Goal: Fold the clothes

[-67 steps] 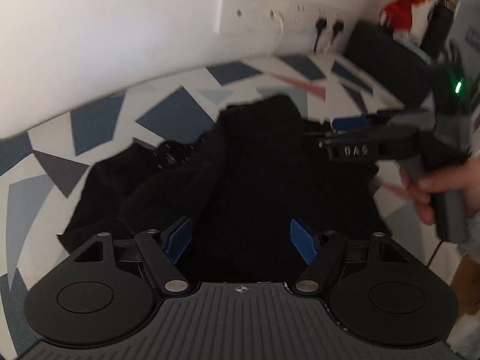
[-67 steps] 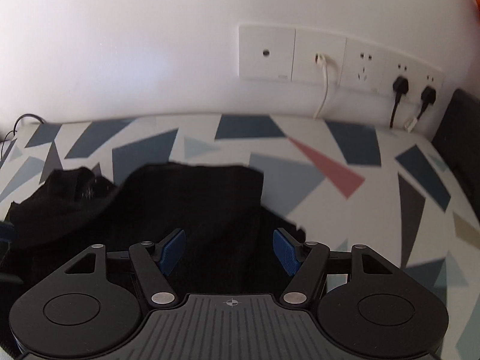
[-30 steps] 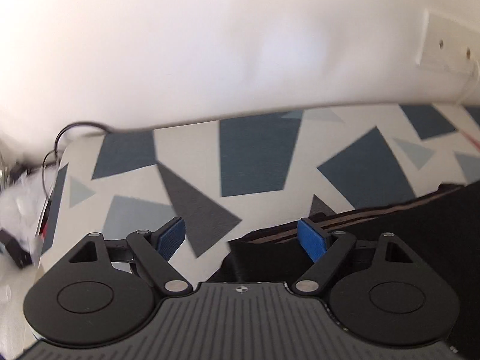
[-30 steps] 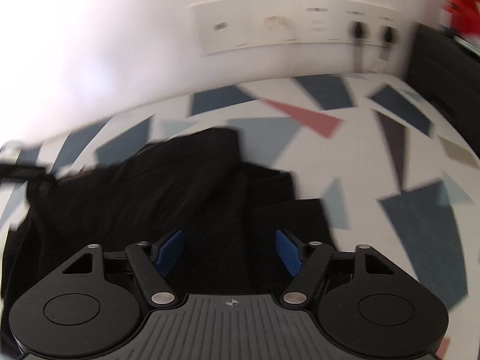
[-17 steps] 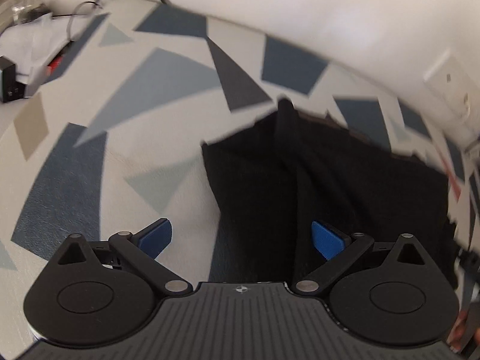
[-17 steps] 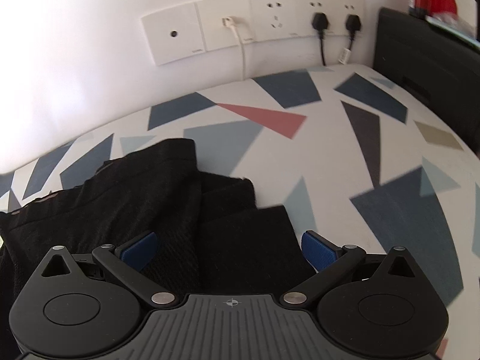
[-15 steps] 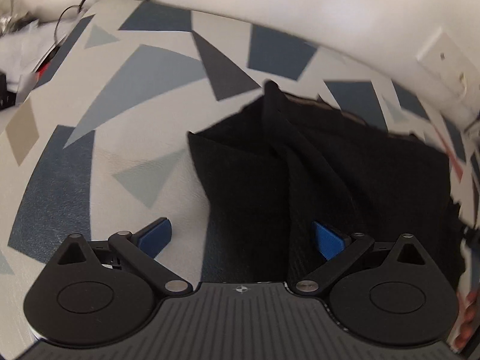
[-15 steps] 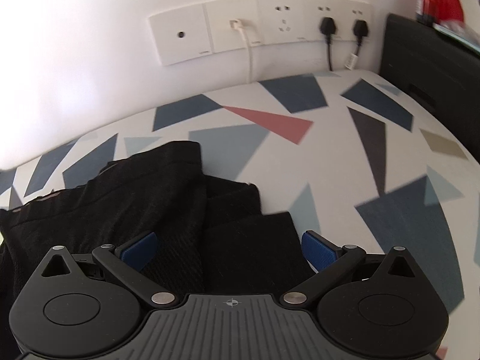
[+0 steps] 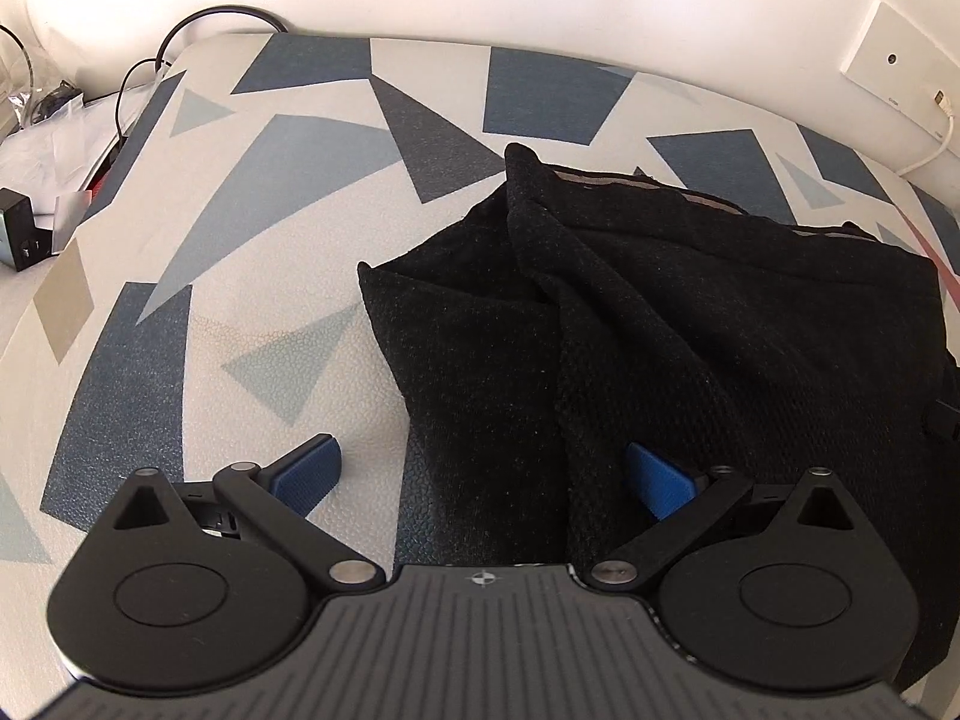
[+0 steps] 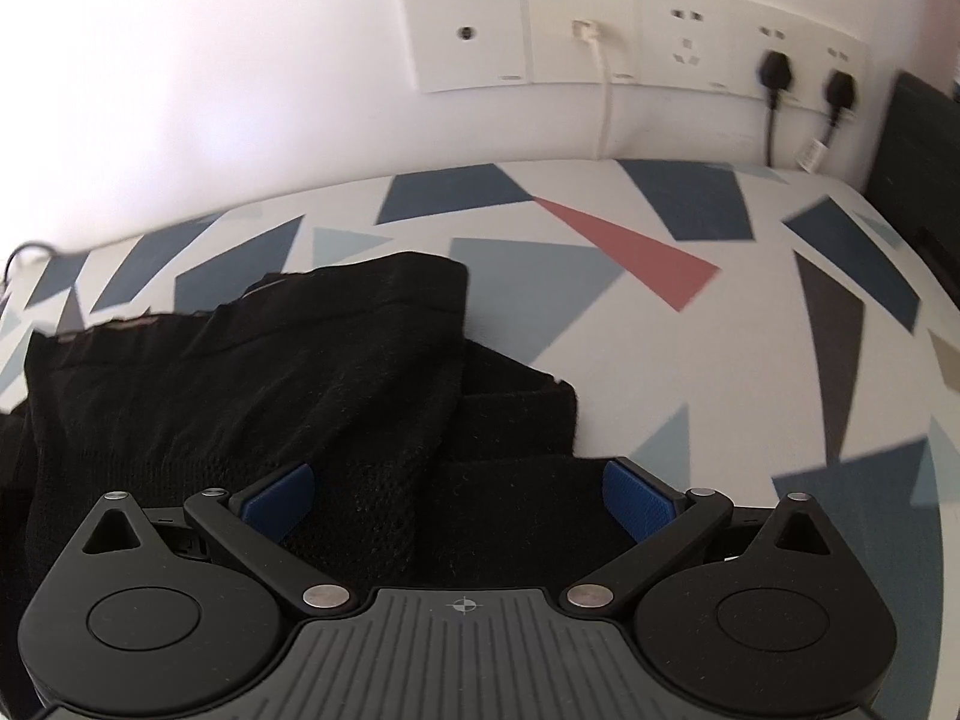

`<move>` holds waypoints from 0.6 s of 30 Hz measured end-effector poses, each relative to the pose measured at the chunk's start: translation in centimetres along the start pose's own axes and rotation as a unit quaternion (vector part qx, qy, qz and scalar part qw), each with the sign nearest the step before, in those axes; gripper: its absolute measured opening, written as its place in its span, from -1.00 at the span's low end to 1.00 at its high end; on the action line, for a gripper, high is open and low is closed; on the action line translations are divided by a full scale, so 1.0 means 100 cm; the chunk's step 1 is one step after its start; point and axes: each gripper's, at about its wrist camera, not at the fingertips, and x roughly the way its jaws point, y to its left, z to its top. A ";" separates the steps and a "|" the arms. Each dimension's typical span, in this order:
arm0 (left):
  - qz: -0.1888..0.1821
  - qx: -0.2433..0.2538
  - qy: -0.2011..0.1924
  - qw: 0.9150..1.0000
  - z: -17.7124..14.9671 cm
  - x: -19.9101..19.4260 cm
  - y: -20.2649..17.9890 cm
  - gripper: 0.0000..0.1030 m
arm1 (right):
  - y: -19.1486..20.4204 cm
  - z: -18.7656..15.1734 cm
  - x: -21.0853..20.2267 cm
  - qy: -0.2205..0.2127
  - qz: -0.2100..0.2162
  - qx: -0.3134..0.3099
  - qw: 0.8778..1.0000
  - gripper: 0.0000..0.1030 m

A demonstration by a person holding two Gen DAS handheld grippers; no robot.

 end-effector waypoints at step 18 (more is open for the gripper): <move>-0.001 -0.010 -0.011 1.000 -0.009 -0.008 0.002 1.00 | -0.023 -0.004 0.003 -0.027 -0.014 0.022 0.999 0.99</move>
